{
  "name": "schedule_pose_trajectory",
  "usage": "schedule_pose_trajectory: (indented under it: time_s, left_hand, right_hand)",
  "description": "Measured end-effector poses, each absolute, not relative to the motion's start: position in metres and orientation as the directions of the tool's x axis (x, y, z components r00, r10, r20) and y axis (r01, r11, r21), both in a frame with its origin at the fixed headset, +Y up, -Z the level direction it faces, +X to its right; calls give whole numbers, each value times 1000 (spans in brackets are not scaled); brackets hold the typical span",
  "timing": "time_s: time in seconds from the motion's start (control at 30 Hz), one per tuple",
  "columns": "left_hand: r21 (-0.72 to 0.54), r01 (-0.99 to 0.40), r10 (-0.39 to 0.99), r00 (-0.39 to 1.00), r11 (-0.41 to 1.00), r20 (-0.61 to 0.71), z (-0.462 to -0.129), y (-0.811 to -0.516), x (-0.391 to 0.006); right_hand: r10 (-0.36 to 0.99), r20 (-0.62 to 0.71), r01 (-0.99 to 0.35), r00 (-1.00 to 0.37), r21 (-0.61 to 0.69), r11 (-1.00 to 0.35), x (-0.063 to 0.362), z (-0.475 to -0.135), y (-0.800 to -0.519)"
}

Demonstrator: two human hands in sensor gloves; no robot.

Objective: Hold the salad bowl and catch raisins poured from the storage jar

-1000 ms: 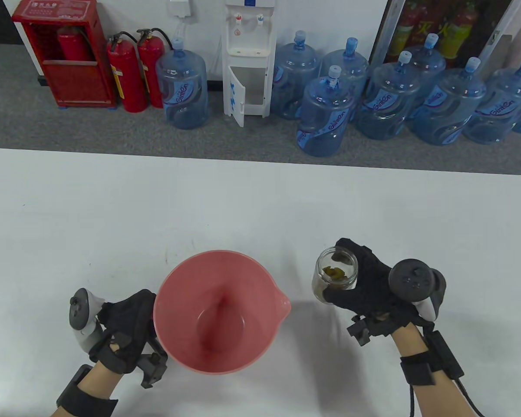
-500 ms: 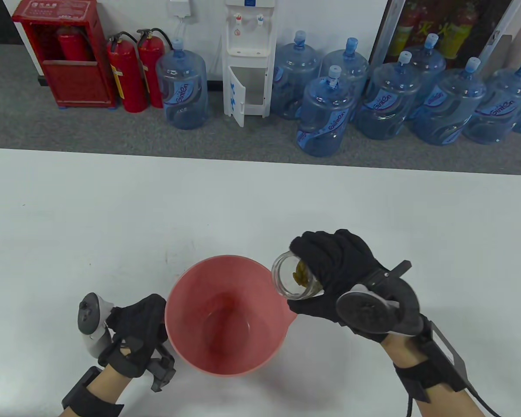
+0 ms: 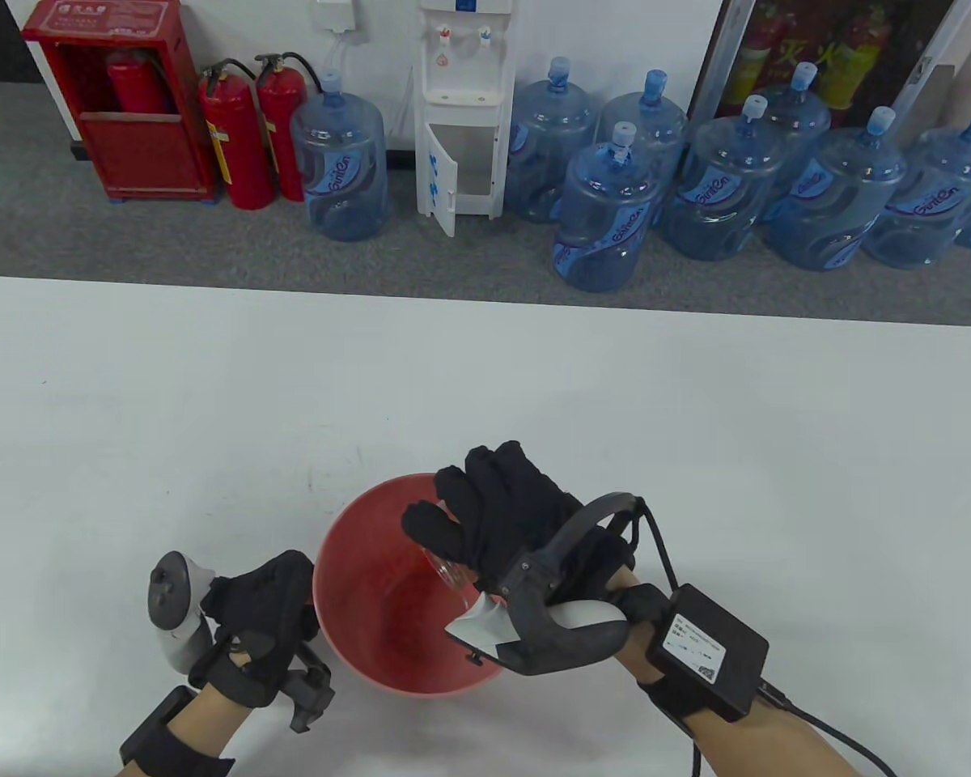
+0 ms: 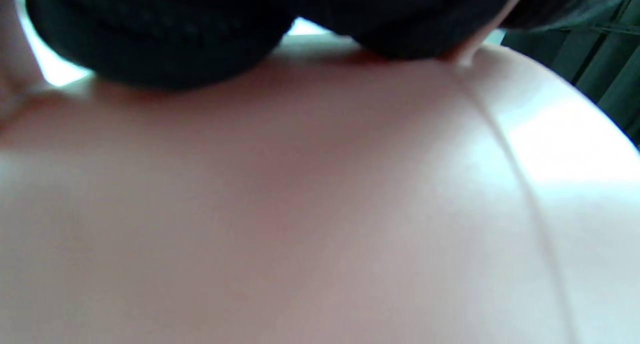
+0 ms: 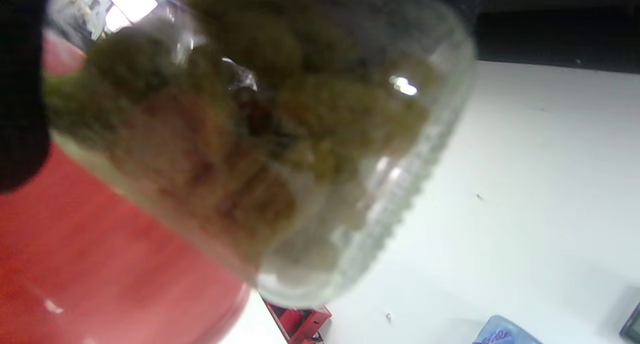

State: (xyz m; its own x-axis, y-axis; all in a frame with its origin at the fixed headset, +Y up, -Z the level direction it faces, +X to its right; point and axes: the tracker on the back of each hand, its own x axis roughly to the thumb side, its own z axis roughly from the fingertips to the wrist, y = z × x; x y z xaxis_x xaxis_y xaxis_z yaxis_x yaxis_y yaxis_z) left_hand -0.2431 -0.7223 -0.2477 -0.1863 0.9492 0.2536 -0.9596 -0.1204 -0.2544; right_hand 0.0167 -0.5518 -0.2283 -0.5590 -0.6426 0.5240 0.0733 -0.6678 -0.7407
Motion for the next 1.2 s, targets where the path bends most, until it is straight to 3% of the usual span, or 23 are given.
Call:
schedule_pose_trajectory:
  time_s: [0.4,1.2]
  left_hand:
    - [-258,-958,949,-189,-122,253,-247,-723,-243]
    - [-253,-959,947,-195,-129,256,-247,-722,-244]
  right_hand:
    - [-768,439,152,-466,-815,-559,2,-223,-560]
    - [-871,327,190,-368,-890,-415,-2,-217,-549]
